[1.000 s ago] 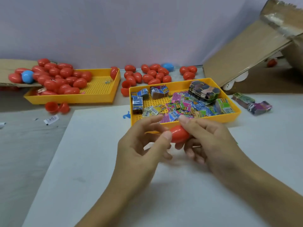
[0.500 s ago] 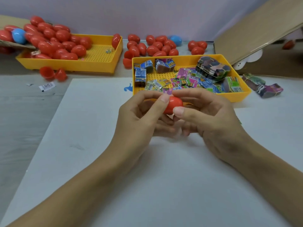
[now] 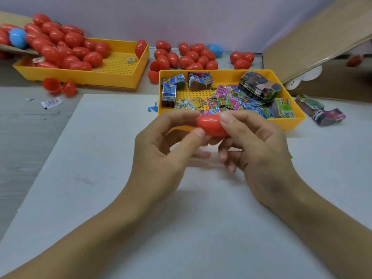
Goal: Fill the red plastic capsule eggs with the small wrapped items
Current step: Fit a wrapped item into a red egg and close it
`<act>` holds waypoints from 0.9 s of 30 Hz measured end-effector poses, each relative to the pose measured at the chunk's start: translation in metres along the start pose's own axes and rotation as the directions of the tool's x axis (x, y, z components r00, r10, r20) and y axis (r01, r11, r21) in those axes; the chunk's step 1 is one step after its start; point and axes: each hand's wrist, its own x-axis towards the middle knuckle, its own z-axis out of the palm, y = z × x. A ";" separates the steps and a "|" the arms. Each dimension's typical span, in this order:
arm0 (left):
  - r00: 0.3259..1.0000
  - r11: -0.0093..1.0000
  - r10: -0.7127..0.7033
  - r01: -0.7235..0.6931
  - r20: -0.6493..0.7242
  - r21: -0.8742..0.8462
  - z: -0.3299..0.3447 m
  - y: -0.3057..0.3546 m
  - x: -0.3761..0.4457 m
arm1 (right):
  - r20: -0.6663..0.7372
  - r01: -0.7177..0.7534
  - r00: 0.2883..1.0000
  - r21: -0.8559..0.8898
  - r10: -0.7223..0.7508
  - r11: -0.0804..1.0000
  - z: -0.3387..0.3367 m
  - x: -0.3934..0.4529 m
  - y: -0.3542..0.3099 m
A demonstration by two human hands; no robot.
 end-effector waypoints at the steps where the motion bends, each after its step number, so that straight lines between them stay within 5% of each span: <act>1: 0.998 0.997 -0.068 0.068 -0.006 -0.030 0.000 0.001 0.001 | 0.010 0.008 1.000 0.000 -0.008 1.000 0.000 0.000 0.000; 9: 0.975 0.969 -0.220 0.219 -0.003 -0.112 -0.002 0.002 0.007 | 0.100 0.105 0.990 -0.093 -0.095 0.990 -0.001 0.000 0.006; 27: 0.993 0.994 0.112 -0.113 0.040 0.012 -0.003 -0.003 0.002 | -0.023 0.007 1.000 -0.062 -0.008 0.998 0.002 0.000 0.002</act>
